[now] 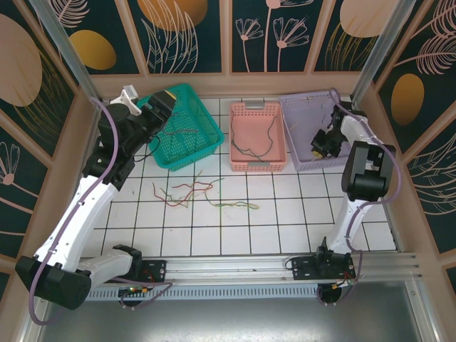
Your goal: Untangle the cables
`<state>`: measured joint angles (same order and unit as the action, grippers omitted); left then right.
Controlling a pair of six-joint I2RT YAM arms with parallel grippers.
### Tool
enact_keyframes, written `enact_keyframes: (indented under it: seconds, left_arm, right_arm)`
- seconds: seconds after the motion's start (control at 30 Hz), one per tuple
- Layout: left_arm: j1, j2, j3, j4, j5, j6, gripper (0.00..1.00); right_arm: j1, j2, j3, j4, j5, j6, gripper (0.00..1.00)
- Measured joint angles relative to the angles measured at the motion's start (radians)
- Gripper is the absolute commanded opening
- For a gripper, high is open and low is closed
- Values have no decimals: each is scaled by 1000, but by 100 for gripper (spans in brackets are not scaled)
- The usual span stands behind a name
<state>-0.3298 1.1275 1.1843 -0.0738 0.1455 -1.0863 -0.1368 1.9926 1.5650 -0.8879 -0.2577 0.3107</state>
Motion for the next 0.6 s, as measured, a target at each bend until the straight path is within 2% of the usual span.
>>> enact_keyframes:
  seconds: [0.23, 0.6]
  left_arm:
    - [0, 0, -1, 16, 0, 0, 61]
    - [0, 0, -13, 26, 0, -1, 60]
  right_arm:
    - [0, -89, -57, -1, -41, 23, 0]
    - [-15, -8, -61, -11, -68, 21, 0]
